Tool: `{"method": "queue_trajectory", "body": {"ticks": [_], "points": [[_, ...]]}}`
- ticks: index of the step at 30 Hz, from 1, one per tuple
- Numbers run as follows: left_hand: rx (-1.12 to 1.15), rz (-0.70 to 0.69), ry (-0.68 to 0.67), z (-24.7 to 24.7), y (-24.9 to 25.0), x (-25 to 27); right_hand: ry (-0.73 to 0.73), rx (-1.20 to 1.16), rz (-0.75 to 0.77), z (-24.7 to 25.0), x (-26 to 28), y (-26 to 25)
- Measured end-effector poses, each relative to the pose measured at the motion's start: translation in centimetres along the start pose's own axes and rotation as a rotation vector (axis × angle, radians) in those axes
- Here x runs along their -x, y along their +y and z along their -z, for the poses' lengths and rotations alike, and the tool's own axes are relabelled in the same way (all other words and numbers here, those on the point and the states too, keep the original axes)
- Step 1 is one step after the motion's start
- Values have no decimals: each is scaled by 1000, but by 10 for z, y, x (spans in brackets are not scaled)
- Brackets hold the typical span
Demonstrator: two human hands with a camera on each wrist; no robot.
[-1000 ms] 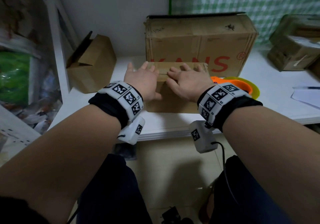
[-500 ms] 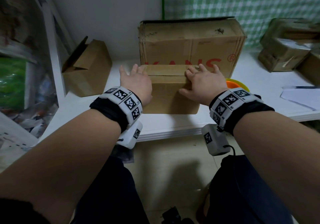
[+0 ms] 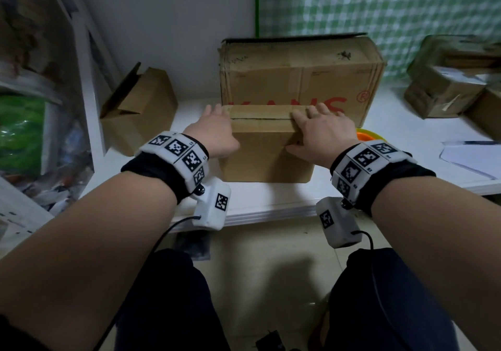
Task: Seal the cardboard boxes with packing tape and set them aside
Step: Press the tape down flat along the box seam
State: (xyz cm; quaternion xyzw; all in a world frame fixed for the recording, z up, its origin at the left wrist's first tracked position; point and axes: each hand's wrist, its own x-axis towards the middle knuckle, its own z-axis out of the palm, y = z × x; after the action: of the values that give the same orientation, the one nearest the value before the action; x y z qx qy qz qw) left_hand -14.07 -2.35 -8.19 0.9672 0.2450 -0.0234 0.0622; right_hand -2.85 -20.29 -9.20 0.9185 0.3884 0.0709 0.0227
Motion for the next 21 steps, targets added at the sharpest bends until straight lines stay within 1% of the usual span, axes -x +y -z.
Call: {"method": "queue_trajectory", "body": {"ticks": [2, 4, 7, 12, 15, 17, 19, 21], "points": [[-29, -79, 31, -3, 2, 0, -4, -44, 44, 1, -1, 0], [-40, -131, 42, -10, 2, 0, 33, -86, 79, -2, -1, -2], [-46, -143, 63, -17, 1, -2, 68, -121, 90, -10, -6, -6], [-147, -139, 67, -12, 9, 1, 54, -70, 82, -11, -15, -5], [-151, -133, 45, -13, 11, 3, 49, -107, 100, -10, -13, -2], [-112, -124, 2, -13, 8, 0, -2, -232, 104, -10, -8, 3], [-16, -105, -34, -10, 6, -1, -94, -446, 17, -8, 0, 8], [214, -31, -72, -5, 7, 3, -121, -609, -55, -7, 5, 10]]}}
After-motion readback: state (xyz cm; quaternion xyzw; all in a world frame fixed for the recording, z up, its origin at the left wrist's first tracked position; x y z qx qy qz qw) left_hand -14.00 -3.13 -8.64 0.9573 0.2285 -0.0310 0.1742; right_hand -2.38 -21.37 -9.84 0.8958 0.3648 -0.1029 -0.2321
